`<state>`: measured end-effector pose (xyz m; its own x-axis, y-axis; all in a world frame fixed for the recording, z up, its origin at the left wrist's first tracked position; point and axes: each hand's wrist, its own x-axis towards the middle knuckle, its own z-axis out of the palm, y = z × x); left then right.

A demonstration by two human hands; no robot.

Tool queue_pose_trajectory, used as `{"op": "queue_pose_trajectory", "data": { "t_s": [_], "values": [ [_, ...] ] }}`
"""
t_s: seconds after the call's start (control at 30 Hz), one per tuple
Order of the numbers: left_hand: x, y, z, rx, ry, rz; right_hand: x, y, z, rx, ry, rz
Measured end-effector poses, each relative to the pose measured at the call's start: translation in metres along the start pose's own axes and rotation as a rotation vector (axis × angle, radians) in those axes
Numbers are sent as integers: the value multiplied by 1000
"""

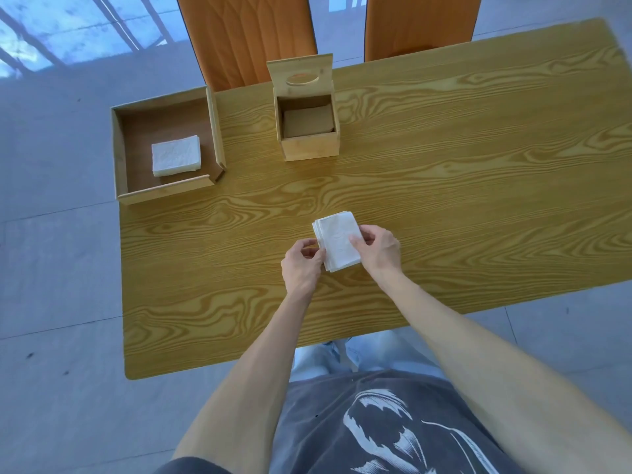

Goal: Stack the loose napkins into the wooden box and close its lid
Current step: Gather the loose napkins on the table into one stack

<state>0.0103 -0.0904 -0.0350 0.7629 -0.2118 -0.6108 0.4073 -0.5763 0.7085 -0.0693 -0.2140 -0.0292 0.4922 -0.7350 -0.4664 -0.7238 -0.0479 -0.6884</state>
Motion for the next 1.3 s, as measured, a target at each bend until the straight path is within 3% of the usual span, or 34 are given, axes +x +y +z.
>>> {"op": "queue_pose_trajectory", "data": {
  "t_s": [0.07,0.17,0.6,0.73,0.87,1.03,1.17,1.3],
  "values": [
    [-1,0,1,-6,10,-6,-5,-1,4,-179,73,-25],
    [-3,1,4,5,25,-1,-11,-3,9,-223,100,-16],
    [-1,1,6,-38,-8,-42,3,-18,10,-116,-52,156],
    [0,0,5,-53,-28,-52,6,-20,12,-196,-90,178],
    [0,-1,4,-67,-50,-55,1,-22,15,-245,-57,154],
    [-1,0,2,-65,-65,-69,-6,-26,15,-111,-93,115],
    [-2,2,-2,-50,-88,-77,-10,-27,12,-82,-127,-21],
    [-2,9,-14,126,-32,79,-10,-24,4,-341,-34,-370]
  ]
}}
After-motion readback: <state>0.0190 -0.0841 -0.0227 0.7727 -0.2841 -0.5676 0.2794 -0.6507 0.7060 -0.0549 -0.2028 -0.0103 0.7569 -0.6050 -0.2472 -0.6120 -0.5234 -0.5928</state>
